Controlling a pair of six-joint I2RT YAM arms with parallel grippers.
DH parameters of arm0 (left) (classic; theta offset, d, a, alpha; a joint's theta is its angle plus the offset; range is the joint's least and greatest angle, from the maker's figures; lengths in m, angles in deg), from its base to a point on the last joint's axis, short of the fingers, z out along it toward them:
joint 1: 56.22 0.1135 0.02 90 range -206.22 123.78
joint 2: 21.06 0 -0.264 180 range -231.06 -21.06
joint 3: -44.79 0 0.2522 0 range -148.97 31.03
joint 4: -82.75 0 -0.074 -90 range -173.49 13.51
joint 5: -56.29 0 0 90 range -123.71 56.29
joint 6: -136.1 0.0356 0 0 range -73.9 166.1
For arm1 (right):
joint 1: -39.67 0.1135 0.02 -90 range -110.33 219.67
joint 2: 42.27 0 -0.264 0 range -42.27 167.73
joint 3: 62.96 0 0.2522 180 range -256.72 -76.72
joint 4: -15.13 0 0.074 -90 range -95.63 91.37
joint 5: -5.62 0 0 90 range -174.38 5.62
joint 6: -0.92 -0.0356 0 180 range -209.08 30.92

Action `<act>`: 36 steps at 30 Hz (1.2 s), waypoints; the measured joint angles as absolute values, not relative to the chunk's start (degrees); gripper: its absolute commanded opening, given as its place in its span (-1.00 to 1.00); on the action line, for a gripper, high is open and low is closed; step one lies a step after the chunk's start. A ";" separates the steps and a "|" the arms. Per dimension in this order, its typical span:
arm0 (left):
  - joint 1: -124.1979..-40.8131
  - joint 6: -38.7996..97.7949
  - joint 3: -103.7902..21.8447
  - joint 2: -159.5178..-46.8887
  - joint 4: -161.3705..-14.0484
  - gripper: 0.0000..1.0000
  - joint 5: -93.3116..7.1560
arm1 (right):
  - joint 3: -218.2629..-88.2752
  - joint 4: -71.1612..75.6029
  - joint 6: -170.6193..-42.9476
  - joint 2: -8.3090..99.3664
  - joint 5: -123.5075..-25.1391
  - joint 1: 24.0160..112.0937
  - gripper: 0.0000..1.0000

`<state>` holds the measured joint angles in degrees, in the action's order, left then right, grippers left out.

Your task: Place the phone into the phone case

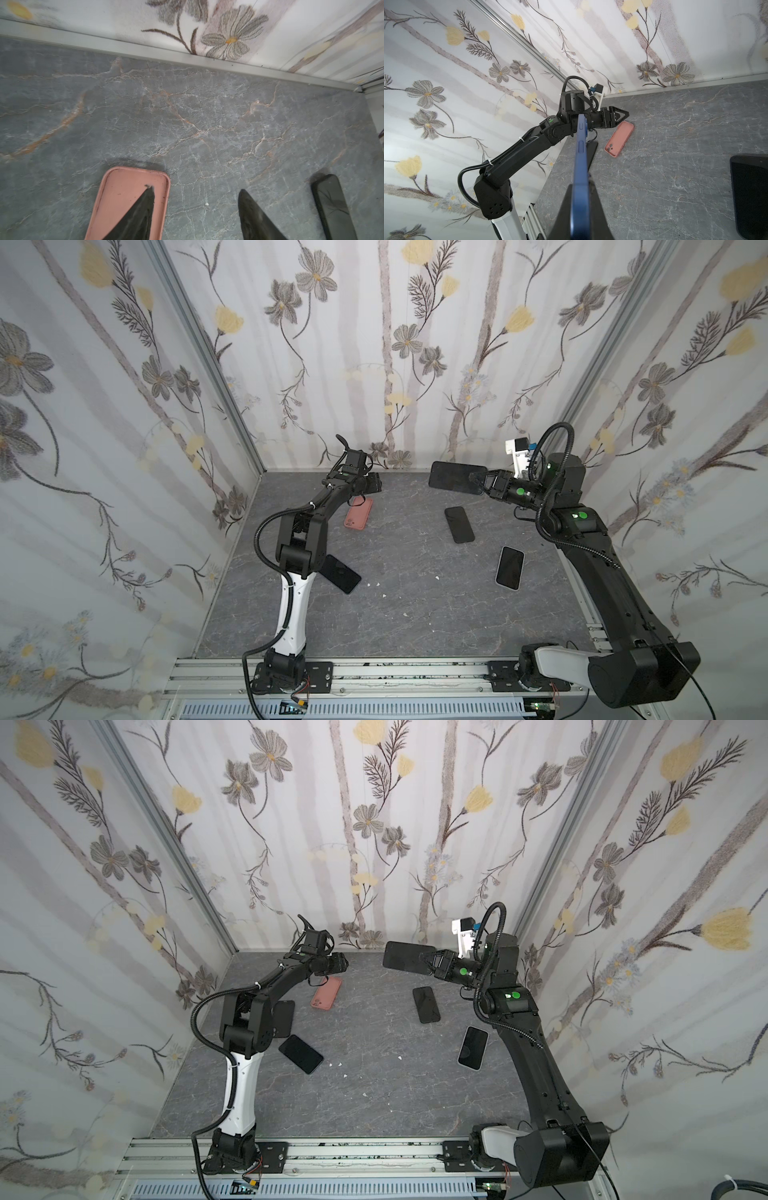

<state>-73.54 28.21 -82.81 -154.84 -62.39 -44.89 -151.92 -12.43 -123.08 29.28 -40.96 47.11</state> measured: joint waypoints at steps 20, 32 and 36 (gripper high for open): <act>-80.20 38.03 -84.10 -160.76 -55.81 0.19 -48.16 | -150.52 -15.97 -121.60 26.43 -43.67 47.09 -1.00; -91.13 45.55 -57.66 -144.39 -58.10 0.10 -58.81 | -150.73 -15.95 -122.03 25.74 -43.80 47.09 -1.00; -94.76 47.40 -49.88 -138.60 -59.50 0.10 -62.15 | -150.73 -16.08 -122.03 25.69 -43.82 47.09 -1.00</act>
